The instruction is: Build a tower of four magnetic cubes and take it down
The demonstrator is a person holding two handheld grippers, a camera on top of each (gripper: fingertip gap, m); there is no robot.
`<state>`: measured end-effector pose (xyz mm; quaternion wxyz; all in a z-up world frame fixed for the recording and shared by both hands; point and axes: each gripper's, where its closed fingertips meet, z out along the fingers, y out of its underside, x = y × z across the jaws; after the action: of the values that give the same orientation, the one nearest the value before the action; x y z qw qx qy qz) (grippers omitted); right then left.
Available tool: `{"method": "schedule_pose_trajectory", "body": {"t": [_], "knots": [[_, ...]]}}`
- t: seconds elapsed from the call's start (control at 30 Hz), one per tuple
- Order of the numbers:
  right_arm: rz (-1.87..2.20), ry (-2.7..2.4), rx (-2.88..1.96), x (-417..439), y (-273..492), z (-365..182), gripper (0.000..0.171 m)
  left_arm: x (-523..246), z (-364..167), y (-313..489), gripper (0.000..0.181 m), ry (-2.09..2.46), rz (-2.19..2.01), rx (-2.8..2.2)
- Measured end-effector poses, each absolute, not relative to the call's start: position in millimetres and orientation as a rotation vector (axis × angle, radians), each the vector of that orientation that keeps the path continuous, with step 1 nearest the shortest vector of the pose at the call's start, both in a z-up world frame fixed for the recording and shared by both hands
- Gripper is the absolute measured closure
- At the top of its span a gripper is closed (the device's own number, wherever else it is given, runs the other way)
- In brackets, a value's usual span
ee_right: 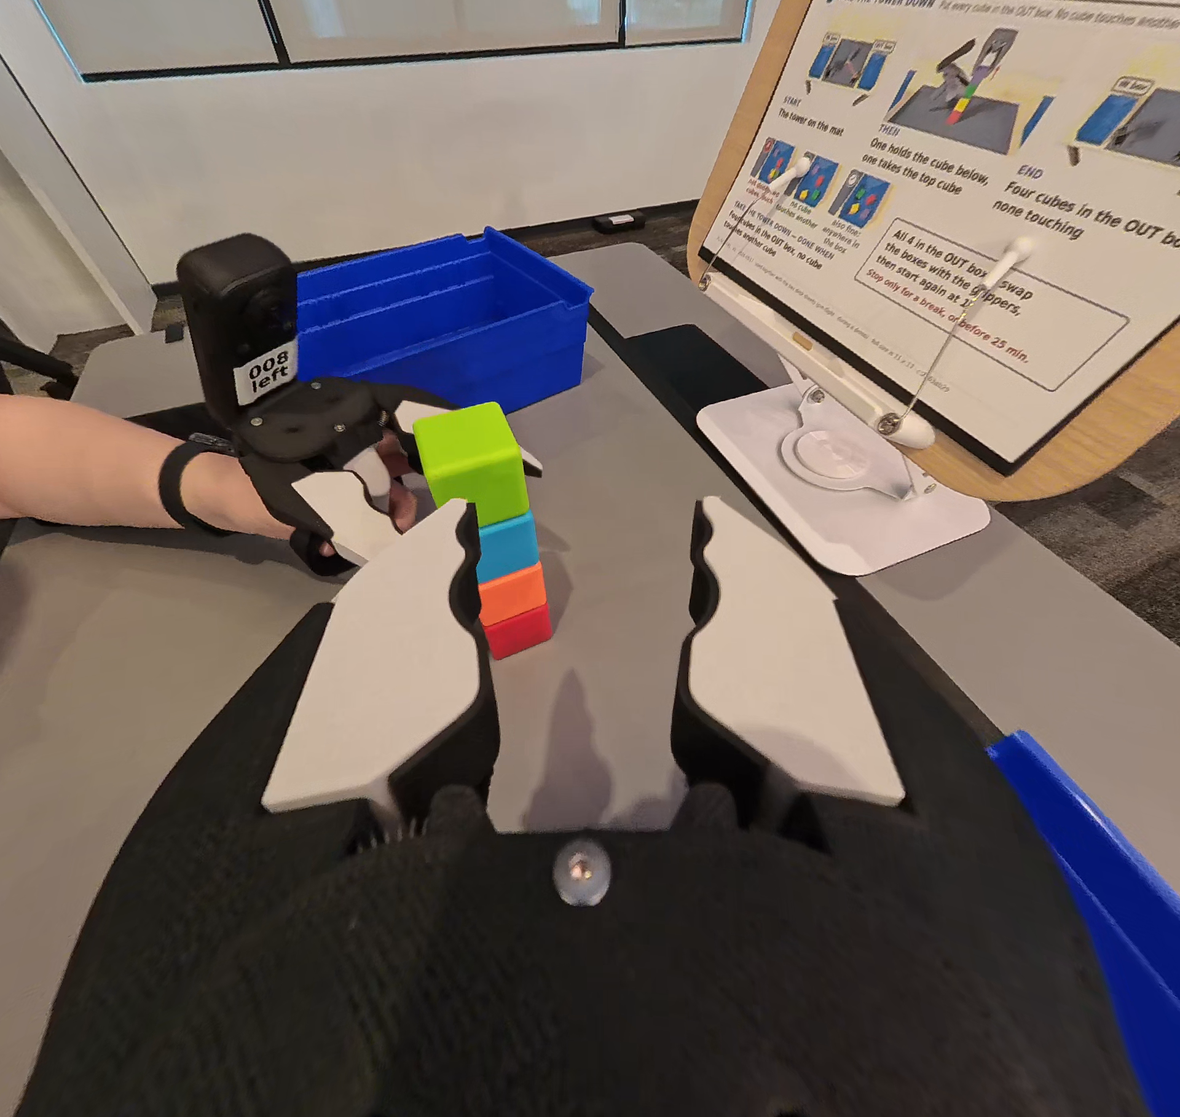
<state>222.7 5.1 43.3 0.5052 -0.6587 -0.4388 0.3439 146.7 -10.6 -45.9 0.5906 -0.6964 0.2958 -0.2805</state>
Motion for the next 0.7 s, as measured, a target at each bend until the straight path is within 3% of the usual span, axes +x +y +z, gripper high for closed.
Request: {"method": "schedule_pose_trajectory", "body": {"t": [0.27, 0.5, 0.7], "knots": [[0.834, -1.097, -1.6, 210, 3, 37, 0.106, 157, -58, -1, 0.094, 0.693, -0.64, -1.62], [0.832, -1.164, -1.6, 188, -5, 29, 0.106, 158, -57, -2, 0.115, 0.702, -0.67, -1.579], [0.885, -1.213, -1.581, 167, -13, 21, 0.104, 160, -57, -3, 0.116, 0.723, -0.704, -1.565]]}}
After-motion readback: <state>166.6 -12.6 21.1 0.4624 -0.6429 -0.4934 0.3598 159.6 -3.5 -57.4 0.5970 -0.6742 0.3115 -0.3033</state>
